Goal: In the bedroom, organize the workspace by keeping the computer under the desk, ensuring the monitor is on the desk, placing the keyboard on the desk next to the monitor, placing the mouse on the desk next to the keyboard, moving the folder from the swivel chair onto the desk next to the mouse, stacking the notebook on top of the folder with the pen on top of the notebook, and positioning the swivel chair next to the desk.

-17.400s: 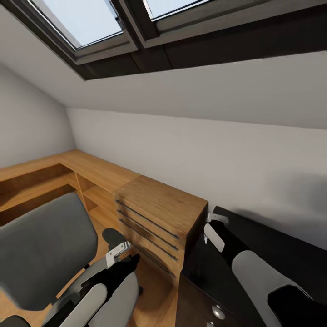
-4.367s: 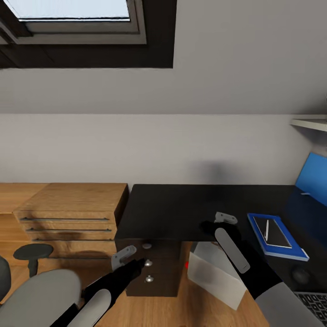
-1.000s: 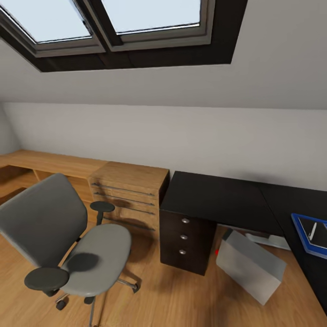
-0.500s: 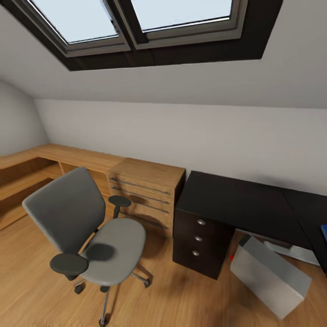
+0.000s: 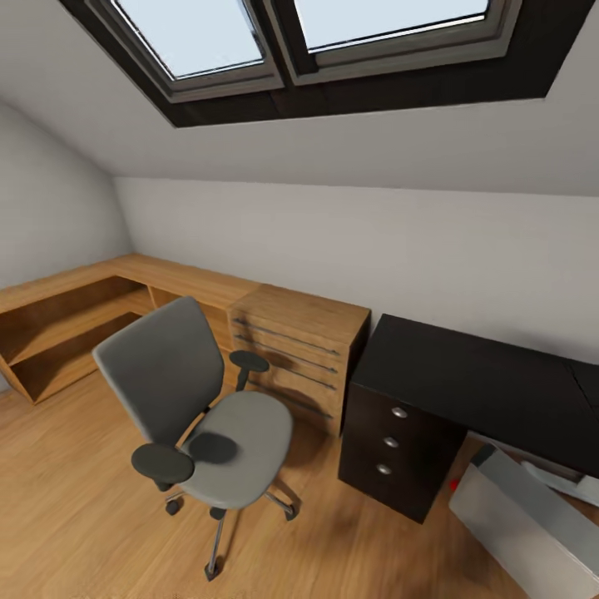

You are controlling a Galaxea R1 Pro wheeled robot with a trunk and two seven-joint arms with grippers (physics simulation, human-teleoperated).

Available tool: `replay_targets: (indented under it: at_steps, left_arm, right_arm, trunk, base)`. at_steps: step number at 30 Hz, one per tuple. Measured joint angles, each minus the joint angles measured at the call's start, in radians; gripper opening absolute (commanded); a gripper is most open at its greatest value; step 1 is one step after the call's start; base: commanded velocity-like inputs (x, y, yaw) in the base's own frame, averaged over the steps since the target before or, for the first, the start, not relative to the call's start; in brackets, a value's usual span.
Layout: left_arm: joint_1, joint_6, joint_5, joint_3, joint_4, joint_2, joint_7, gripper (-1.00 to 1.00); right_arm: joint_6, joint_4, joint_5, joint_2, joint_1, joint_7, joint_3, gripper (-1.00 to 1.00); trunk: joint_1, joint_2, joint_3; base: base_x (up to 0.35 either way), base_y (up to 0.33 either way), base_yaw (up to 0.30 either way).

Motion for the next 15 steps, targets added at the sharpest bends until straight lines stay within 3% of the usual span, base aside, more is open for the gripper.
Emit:
replay_targets:
  at_steps: [10,15]
  left_arm:
    - [0.000,0.000,0.001,0.000,0.001,0.000,0.000,1.00]
    - [0.000,0.000,0.002,0.000,0.002,0.000,0.000,1.00]
  right_arm:
    - [0.000,0.002,0.003,0.000,0.000,0.001,0.003,1.00]
    - [0.000,0.005,0.008,-0.005,0.000,0.008,0.006,1.00]
  trunk:
    - [0.000,0.000,-0.008]
    - [0.000,0.000,-0.009]
  base:
    - [0.000,0.000,0.241]
    - [0.000,0.000,0.027]
